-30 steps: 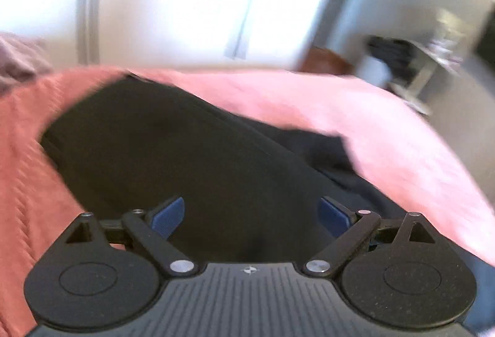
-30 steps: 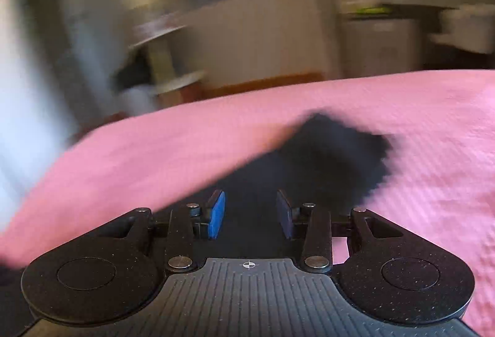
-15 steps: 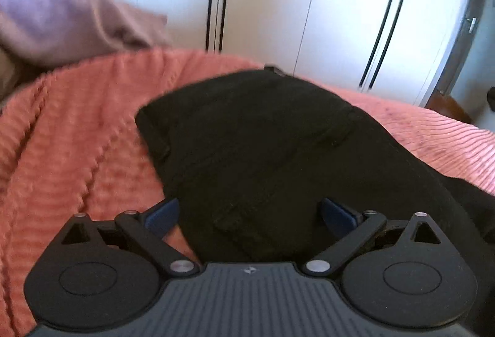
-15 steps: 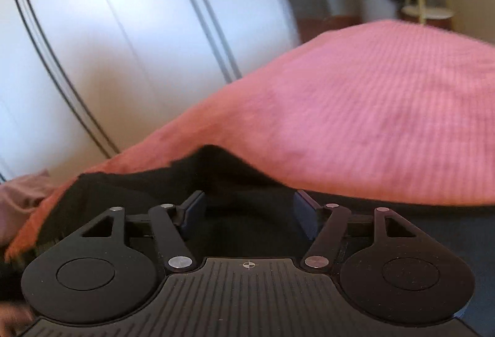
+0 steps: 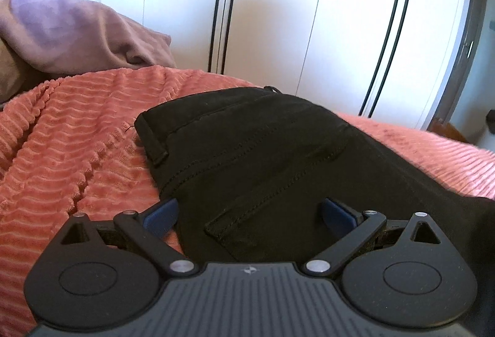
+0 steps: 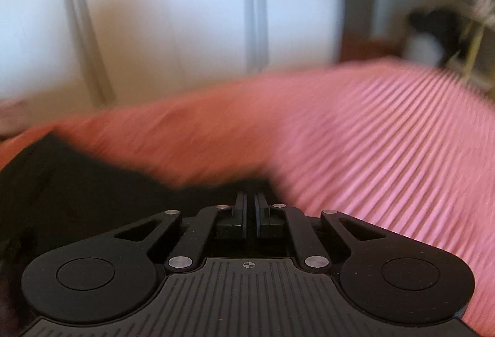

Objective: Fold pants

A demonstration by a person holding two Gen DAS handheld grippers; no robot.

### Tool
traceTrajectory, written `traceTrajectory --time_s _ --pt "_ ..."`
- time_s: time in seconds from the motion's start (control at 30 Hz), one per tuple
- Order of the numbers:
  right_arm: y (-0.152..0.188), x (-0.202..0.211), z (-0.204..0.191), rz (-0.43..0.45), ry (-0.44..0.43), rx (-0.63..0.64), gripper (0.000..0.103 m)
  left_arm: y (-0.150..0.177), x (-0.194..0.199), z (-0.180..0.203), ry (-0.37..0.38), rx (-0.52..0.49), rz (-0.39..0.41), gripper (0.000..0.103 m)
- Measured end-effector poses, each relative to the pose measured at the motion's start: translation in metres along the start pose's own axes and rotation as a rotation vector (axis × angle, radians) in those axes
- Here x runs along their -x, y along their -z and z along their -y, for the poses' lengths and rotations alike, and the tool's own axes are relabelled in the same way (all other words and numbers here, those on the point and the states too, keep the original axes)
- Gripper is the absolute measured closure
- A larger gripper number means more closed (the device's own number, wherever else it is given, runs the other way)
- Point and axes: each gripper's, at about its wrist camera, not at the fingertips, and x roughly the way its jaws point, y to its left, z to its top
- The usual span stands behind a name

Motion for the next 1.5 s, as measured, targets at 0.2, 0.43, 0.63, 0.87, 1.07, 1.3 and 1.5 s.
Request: traceTrajectory --time_s 0.2,0.43,0.63,0.87,1.07,1.3,1.5 --pt "-0.004 0.029 0.019 -0.021 -0.079 -0.204 0.089 -0.001 -0.004 -0.004 0.011 0.006 -0.007 0.004" --pt "0.079 0.090 0.008 -0.098 -0.099 -0.171 0.089 0.002 0.001 0.002 -0.007 -0.029 0.022 0.004" --pt "0.105 0.060 0.038 -0.088 -0.013 -0.359 0.103 0.012 0.025 0.021 0.046 -0.186 0.112 0.004" --pt "0.097 0.086 0.051 -0.099 0.051 -0.431 0.091 0.024 0.052 0.036 0.282 -0.329 0.169 0.004" --pt "0.142 0.162 0.143 -0.139 0.027 -0.647 0.080 0.039 0.044 0.056 0.469 -0.462 0.002 0.004" --pt "0.248 0.296 0.281 -0.074 0.479 -0.906 0.094 0.038 0.046 0.060 0.391 -0.528 0.007 0.004" --pt "0.321 0.393 0.347 0.134 0.632 -1.298 0.074 0.037 0.060 0.071 0.387 -0.549 0.016 0.004"
